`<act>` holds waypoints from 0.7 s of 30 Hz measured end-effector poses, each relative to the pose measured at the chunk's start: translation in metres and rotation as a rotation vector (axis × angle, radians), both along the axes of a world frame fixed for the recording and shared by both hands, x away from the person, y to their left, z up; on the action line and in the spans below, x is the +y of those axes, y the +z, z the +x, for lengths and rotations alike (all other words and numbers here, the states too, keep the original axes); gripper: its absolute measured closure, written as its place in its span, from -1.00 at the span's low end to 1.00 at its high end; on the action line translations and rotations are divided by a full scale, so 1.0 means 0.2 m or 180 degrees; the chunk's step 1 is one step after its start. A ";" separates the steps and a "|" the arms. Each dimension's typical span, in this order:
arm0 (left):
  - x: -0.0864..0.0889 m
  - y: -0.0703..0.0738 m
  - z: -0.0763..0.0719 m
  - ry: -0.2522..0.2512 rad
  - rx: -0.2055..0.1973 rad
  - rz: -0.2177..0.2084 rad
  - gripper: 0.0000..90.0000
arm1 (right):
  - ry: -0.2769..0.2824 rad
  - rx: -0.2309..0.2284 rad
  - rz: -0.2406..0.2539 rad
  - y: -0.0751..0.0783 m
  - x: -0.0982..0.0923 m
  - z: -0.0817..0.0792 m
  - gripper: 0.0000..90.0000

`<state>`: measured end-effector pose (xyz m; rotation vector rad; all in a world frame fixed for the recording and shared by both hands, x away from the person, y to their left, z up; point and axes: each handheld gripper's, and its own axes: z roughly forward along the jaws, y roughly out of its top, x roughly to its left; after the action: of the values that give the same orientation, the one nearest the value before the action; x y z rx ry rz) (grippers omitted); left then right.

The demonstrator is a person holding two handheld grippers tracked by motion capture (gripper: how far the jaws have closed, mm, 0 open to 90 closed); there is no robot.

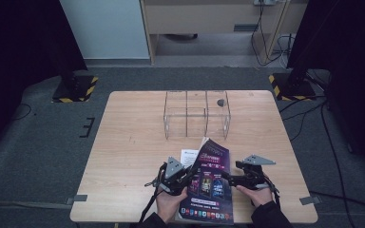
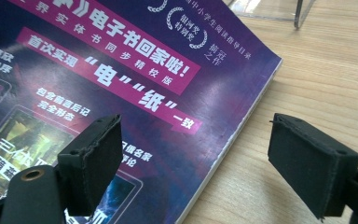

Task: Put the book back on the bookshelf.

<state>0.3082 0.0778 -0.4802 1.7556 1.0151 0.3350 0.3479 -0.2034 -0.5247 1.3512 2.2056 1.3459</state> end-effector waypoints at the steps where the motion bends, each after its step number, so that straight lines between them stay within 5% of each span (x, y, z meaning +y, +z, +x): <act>1: 0.00 0.01 0.00 -0.0002 -0.0017 -0.0007 0.88 | 0.0007 0.0001 0.0014 0.00 0.00 0.00 -0.60; 21: 0.06 0.12 -0.03 0.0004 -0.0267 -0.0163 0.88 | 0.0207 0.0108 0.0367 -0.01 0.04 -0.01 -0.61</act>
<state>0.3017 0.0894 -0.4556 1.6813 0.9568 0.3772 0.3467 -0.1950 -0.5258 1.3610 2.2433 1.5052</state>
